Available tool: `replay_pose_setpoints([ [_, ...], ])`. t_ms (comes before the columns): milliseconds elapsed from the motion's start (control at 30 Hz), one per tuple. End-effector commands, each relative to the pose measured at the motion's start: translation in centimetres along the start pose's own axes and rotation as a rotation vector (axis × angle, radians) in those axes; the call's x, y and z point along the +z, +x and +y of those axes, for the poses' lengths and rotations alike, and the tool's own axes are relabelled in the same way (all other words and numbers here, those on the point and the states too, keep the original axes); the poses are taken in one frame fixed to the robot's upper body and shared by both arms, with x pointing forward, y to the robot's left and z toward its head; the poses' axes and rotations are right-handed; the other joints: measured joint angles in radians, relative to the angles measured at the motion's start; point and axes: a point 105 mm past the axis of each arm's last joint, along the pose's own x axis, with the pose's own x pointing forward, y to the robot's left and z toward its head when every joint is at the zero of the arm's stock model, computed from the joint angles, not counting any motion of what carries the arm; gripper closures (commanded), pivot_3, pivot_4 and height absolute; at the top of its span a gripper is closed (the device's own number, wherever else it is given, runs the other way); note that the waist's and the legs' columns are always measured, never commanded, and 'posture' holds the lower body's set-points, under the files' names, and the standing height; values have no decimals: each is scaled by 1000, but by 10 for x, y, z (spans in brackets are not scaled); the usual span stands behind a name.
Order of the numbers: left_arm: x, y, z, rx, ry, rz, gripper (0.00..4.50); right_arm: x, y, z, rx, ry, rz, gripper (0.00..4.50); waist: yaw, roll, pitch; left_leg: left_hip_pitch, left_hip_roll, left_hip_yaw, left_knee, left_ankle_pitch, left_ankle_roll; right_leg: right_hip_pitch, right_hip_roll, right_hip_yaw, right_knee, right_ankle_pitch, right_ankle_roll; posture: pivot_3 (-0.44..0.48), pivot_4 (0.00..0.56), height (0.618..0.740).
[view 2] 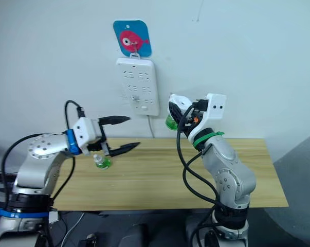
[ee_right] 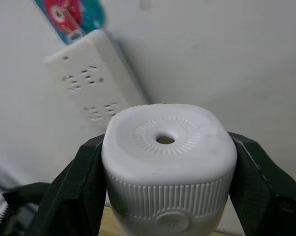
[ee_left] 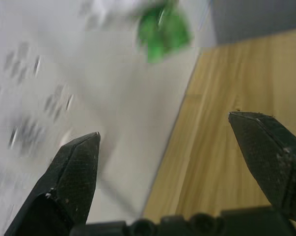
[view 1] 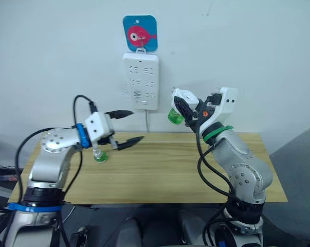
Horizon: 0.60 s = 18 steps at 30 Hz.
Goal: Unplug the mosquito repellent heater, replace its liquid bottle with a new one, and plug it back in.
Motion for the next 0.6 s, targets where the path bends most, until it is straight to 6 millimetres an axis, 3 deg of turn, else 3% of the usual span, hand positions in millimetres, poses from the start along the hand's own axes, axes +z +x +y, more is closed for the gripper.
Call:
replay_pose_setpoints([
  [33, 22, 22, -8, -10, 31, -110, 0, 25, -4, 17, 64, 204, -122, 1555, -1, 0, 1, 0, -1, 0, 0, 0, 0, 0, -1, 0, 0, 0, 0, -154, 171, 704],
  [267, 44, 50, 7, 82, -11, -273, 0, 39, -6, 12, 55, 438, -163, 1555, -19, 2, 1, 1, -2, 2, 1, 0, 1, -1, 1, 4, 1, 0, 0, -180, 169, 704],
  [600, 43, 64, 9, 76, -41, -299, 0, 41, -8, 25, 93, 448, -129, 1555, -55, 2, 1, 0, -2, 2, -1, 0, 1, -1, 1, 5, 1, 0, 1, -192, 166, 704],
])
